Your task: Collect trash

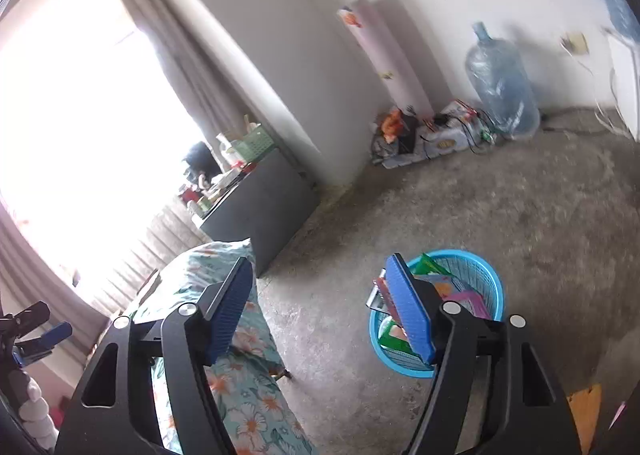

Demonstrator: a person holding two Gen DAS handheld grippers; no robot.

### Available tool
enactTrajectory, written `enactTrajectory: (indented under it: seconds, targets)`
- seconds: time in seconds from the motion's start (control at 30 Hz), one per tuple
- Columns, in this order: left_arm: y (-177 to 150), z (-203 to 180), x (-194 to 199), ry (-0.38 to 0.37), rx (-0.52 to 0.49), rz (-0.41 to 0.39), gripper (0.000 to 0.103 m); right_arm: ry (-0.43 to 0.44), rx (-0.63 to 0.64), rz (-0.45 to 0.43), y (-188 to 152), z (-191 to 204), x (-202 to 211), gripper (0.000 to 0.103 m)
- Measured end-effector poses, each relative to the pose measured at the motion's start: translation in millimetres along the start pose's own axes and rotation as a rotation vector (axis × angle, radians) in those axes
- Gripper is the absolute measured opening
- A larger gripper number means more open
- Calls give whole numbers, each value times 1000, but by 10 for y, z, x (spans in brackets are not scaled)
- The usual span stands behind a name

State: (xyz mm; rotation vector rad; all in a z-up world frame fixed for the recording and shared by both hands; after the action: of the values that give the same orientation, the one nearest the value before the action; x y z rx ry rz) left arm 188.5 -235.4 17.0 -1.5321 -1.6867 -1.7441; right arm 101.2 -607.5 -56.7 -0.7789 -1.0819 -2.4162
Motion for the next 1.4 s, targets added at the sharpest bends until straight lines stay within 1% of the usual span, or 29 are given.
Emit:
enactTrajectory:
  seconds: [0.07, 0.1, 0.17, 0.2, 0.27, 0.33, 0.4, 0.5, 0.57, 0.6, 0.73, 0.83, 0.93, 1.03, 1.27, 1.4]
  targets:
    - [-156, 241, 221, 94, 62, -24, 93, 0, 115, -15, -17, 408, 127, 83]
    - [-249, 329, 317, 165, 91, -30, 93, -11, 172, -24, -43, 601, 189, 88]
    - [-407, 517, 482, 303, 150, -31, 93, -52, 278, -50, -131, 935, 300, 94]
    - [-504, 594, 560, 333, 180, -40, 94, -81, 321, -53, -172, 1075, 338, 95]
    - [-675, 724, 695, 325, 216, -43, 94, -120, 396, -48, -289, 1319, 411, 96]
    - [-813, 798, 745, 313, 233, -20, 94, -141, 471, -26, -440, 1544, 483, 96]
    - [-950, 863, 785, 328, 238, -3, 94, -158, 536, 7, -593, 1747, 537, 96]
    - [-1182, 937, 828, 363, 257, 18, 94, -186, 585, 89, -867, 1946, 599, 96]
    - [-1343, 974, 837, 397, 264, 26, 94, -201, 581, 163, -1071, 1969, 607, 96]
    - [-1406, 995, 837, 403, 270, 38, 94, -228, 583, 206, -1168, 1946, 571, 96]
    - [-1629, 1053, 787, 369, 304, 103, 94, -310, 555, 349, -1547, 1755, 539, 96]
    - [-1722, 1057, 768, 372, 301, 130, 94, -347, 520, 407, -1696, 1590, 549, 96]
    - [-1750, 1041, 765, 355, 297, 154, 94, -386, 514, 411, -1745, 1521, 615, 96]
    - [-1724, 1018, 801, 363, 292, 146, 94, -410, 529, 396, -1741, 1500, 708, 96]
    - [-1658, 932, 864, 367, 272, 136, 94, -416, 551, 343, -1672, 1546, 841, 96]
    - [-1620, 885, 889, 369, 262, 126, 94, -406, 553, 333, -1650, 1549, 865, 96]
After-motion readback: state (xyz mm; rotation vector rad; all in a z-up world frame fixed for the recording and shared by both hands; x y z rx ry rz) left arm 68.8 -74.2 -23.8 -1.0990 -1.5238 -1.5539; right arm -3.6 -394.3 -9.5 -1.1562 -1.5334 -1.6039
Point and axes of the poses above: each gripper's, at about its wrist camera, not at the fingertips, and x roughly against the way its jaws point, z to its left, y to its top, the point moved 5 cm from there along -x, roughly the way its jaws point, and after that the axes turned 14 degrees about z, right-handed, at the moved point
